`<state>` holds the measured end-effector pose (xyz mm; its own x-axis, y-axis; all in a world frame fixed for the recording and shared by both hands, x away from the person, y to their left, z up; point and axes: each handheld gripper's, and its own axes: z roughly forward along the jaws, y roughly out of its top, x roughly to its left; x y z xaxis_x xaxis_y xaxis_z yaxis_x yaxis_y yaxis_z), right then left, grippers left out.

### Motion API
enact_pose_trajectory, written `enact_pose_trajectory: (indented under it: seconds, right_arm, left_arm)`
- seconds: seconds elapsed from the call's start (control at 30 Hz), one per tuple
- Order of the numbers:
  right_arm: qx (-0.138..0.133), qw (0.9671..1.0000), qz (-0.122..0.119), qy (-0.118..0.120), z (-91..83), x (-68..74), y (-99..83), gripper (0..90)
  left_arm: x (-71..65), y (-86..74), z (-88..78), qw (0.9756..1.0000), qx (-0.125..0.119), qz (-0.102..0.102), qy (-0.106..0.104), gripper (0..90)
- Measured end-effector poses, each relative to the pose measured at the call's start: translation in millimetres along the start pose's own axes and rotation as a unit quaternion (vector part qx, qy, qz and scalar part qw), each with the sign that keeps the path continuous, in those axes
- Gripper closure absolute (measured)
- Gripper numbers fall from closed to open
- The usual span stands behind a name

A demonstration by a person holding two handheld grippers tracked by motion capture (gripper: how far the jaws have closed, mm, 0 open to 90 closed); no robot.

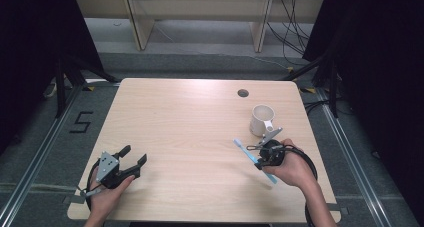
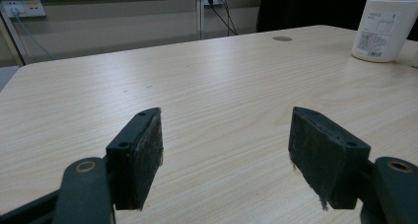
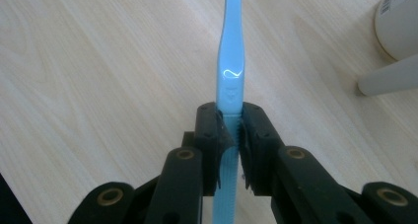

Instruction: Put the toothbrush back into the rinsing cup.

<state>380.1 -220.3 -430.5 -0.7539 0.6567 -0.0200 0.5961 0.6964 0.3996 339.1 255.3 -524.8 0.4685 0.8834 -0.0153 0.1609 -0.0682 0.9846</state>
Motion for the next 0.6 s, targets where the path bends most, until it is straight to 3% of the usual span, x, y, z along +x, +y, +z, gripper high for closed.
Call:
enact_pose_trajectory:
  seconds: [0.13, 0.27, 0.33, 0.47, 0.53, 0.6]
  right_arm:
    - [-0.018, 0.9998, -0.006, -0.006, 0.3, -1.8, -1.6, 79.4]
    - [-0.034, 0.9993, 0.017, -0.004, -0.6, -1.2, -6.1, 79.5]
    - [-0.041, 0.9991, 0.005, -0.01, -1.7, -2.6, -6.8, 79.5]
    - [-0.06, 0.9978, 0.021, -0.017, -3.6, -2.7, -10.1, 79.4]
    - [-0.064, 0.9976, 0.024, -0.007, -3.7, -4.1, -11.7, 79.5]
    - [-0.079, 0.9962, 0.031, -0.017, -5.6, -3.8, -14.6, 79.4]
  left_arm:
    - [-0.2, 0.1, 0.3, 1.0, 0.001, 0.001, -0.001, 28.6]
    - [-0.4, 0.1, 0.2, 1.0, 0.001, 0.002, -0.001, 28.6]
    - [-0.3, 0.1, 0.2, 1.0, 0.001, 0.002, -0.001, 28.6]
    - [-0.2, 0.0, 0.0, 1.0, 0.0, 0.001, -0.001, 28.6]
    - [-0.6, 0.6, -1.7, 1.0, 0.009, 0.001, 0.003, 28.6]
    - [-0.7, 0.6, -1.7, 1.0, 0.009, 0.001, 0.003, 28.6]
